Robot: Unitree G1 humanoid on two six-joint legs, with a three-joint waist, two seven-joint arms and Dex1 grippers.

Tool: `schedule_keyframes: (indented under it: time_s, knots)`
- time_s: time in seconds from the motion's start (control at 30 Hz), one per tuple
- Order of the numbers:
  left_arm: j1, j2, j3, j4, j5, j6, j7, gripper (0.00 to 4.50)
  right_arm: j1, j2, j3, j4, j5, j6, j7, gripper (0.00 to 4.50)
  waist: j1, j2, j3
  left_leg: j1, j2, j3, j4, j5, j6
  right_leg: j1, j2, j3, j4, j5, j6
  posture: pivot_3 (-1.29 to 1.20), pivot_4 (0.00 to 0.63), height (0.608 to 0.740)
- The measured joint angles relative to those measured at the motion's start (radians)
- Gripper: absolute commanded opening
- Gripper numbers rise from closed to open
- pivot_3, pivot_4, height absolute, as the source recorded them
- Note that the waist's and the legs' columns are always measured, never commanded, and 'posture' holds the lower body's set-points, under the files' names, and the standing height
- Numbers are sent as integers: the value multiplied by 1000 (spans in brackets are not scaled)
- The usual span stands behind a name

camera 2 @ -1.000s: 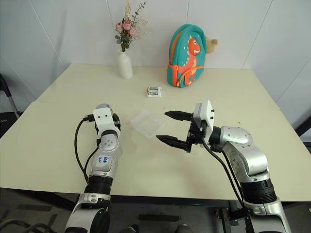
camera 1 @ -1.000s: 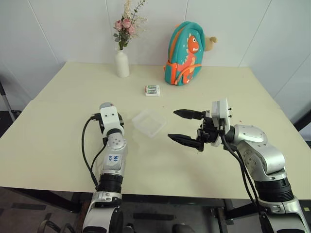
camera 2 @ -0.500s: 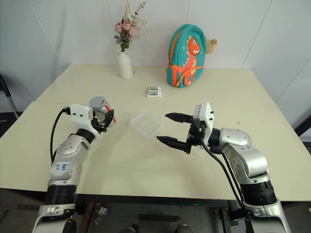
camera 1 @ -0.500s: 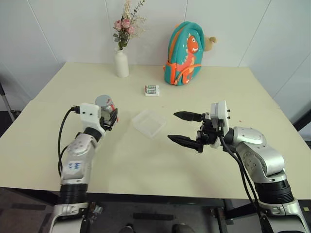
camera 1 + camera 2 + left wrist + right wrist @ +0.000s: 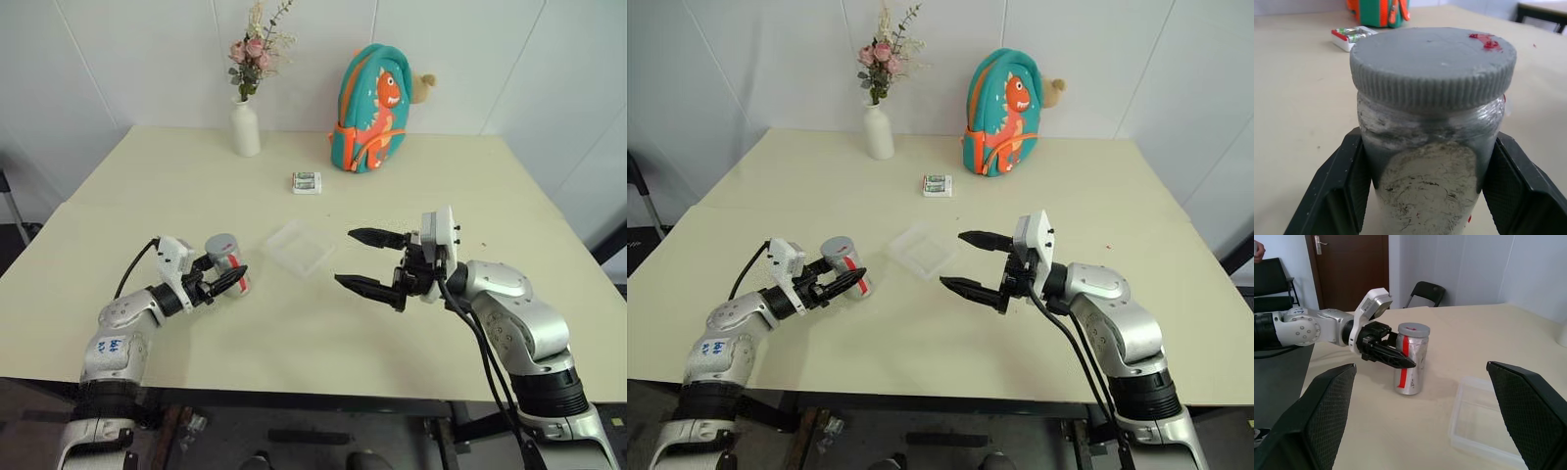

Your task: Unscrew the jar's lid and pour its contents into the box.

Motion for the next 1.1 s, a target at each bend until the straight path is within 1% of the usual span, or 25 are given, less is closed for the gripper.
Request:
schedule_keyframes:
  time_s: [0.2,0.33,0.4,0.5,0.53,0.8,0.93,1.1]
  knots:
    - [-105,12,-25,210,76,-199,-52,2713,7,0,-1,-19,0,3,-21,4500,-1,0,0,0,0,0,0,0,0,0,0,0,0,0,0,0,150,740]
    - [-128,12,-32,245,93,-246,-62,2713,15,0,-1,-33,0,12,-38,4500,-1,0,0,0,0,0,0,0,0,0,0,0,0,0,0,0,150,740]
    - [-131,12,-33,251,93,-247,-75,3443,21,0,-1,-36,0,14,-44,4500,0,0,0,0,0,0,-1,0,0,0,0,0,1,0,0,0,150,740]
    - [-133,11,-37,283,98,-244,-84,4375,25,0,-1,-49,1,15,-48,4500,-1,0,0,0,0,0,-1,0,0,0,0,0,1,0,0,0,150,740]
    - [-131,10,-38,287,100,-240,-84,4474,25,0,-2,-52,2,16,-50,4500,-2,0,0,0,0,0,-1,0,0,0,0,0,1,0,0,0,150,740]
    - [-123,10,-32,270,100,-216,-82,4474,26,-1,-2,-53,3,17,-53,4500,-2,0,0,0,0,0,-1,0,0,0,0,0,1,0,0,0,150,740]
    - [-50,11,-17,153,99,-194,-30,4474,27,0,-2,-53,8,17,-49,4500,-3,0,0,0,1,0,-1,0,0,-1,0,0,1,0,0,0,150,740]
    - [87,10,24,-58,99,-108,99,4474,36,0,-2,-53,11,17,-43,4500,-1,0,0,0,1,0,-1,0,0,-1,0,0,2,0,0,0,150,740]
